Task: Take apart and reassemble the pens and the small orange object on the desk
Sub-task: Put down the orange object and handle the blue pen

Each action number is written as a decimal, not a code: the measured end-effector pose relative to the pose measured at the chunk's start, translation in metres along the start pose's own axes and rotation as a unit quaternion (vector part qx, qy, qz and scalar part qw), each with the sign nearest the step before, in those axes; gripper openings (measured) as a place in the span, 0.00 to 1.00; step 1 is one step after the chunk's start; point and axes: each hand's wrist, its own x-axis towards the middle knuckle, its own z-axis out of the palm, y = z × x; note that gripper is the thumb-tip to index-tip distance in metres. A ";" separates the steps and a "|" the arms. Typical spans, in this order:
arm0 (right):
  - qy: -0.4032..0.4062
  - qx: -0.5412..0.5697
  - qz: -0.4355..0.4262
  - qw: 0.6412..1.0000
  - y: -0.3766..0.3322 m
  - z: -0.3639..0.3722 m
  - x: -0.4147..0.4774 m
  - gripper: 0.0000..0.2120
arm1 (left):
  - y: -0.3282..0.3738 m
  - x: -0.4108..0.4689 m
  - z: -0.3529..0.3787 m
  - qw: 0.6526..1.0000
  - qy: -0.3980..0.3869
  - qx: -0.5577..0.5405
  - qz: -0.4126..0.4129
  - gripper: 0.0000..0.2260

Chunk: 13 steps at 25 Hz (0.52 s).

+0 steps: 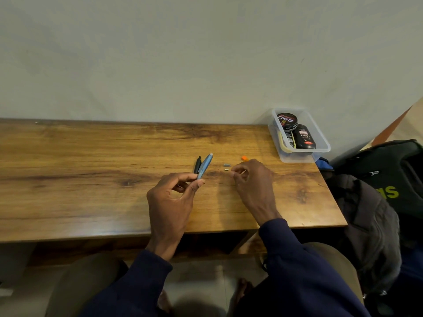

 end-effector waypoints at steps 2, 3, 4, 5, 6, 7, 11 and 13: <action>-0.016 -0.048 -0.025 0.998 -0.005 0.009 0.007 0.06 | 0.001 0.000 -0.001 1.000 -0.006 0.009 -0.011 0.09; -0.019 -0.065 -0.034 0.997 -0.007 0.012 0.010 0.07 | 0.002 0.000 -0.002 1.000 -0.008 0.014 -0.013 0.09; -0.019 -0.078 -0.041 0.996 -0.008 0.015 0.012 0.07 | 0.002 0.000 -0.002 1.000 -0.010 0.016 -0.014 0.09; -0.018 -0.088 -0.046 0.995 -0.007 0.018 0.013 0.07 | 0.002 0.000 -0.003 1.000 -0.012 0.016 -0.015 0.09; -0.017 -0.097 -0.048 0.994 -0.006 0.020 0.015 0.06 | 0.002 0.001 -0.003 1.000 -0.014 0.015 -0.017 0.09; -0.015 -0.103 -0.048 0.993 -0.005 0.021 0.015 0.06 | 0.001 0.001 -0.003 1.000 -0.016 0.015 -0.017 0.09; -0.038 -0.133 -0.073 0.988 -0.003 0.021 0.017 0.06 | 0.002 0.001 -0.003 0.999 -0.017 0.025 -0.015 0.09; -0.044 -0.099 -0.081 0.991 -0.004 0.017 0.010 0.04 | 0.002 0.001 -0.003 0.999 -0.018 0.025 -0.014 0.09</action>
